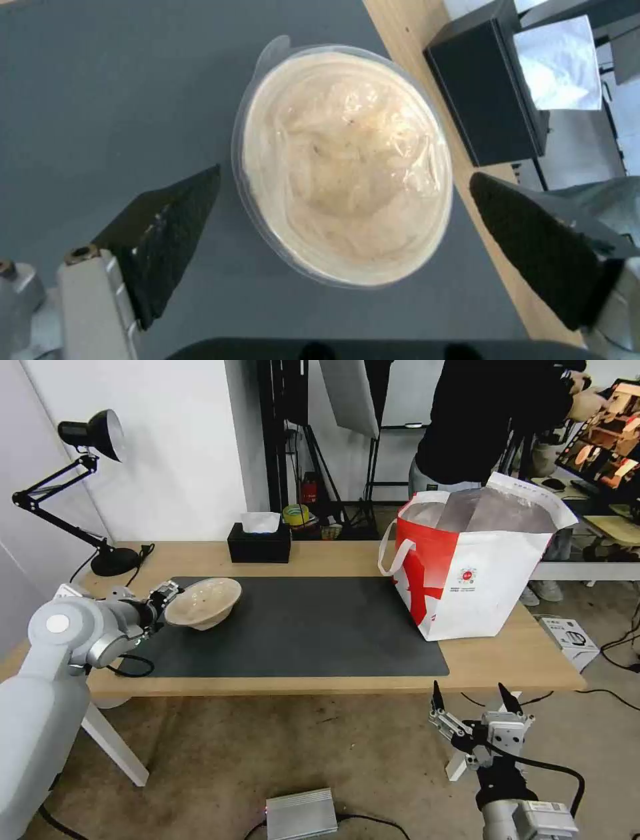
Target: Pick up the trash from the table and place it into the takeout bag.
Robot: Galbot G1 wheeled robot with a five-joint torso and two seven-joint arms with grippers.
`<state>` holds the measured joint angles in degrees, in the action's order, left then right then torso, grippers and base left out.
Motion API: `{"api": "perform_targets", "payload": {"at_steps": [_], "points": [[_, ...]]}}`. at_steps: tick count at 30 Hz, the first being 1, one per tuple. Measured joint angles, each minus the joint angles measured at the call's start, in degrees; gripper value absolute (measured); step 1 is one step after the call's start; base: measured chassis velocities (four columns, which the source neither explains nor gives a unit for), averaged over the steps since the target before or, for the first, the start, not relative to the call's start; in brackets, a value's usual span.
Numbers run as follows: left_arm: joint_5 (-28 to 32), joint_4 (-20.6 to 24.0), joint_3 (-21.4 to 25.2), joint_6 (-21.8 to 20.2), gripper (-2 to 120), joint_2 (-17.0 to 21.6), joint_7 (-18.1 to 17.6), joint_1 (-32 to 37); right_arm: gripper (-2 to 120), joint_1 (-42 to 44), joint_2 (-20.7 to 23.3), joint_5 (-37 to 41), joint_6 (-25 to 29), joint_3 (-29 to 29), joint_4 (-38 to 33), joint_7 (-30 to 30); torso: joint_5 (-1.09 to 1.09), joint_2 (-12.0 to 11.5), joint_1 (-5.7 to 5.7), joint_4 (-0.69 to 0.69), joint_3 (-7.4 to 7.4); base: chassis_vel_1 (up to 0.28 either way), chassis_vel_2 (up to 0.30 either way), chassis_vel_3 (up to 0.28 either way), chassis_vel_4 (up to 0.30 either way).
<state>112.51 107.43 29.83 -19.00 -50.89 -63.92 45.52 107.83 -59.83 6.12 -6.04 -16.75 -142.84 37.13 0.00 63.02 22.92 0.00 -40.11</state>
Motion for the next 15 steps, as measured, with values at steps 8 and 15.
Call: {"api": "perform_targets", "payload": {"at_steps": [8,15], "points": [[-1.6,-1.4,-0.4,-0.9,100,-2.3,0.0,0.0,100,0.0,0.0,0.0,0.0,0.0,0.0,0.0,0.00,0.0,0.00,0.00,0.00,0.000,0.000,0.000,0.000],[-2.4,-2.7,-0.8,-1.2,100,-3.2,0.0,-0.3,100,0.0,0.0,0.0,0.0,0.0,0.0,0.0,0.00,0.0,0.00,-0.01,0.00,0.000,0.000,0.000,0.000]]}}
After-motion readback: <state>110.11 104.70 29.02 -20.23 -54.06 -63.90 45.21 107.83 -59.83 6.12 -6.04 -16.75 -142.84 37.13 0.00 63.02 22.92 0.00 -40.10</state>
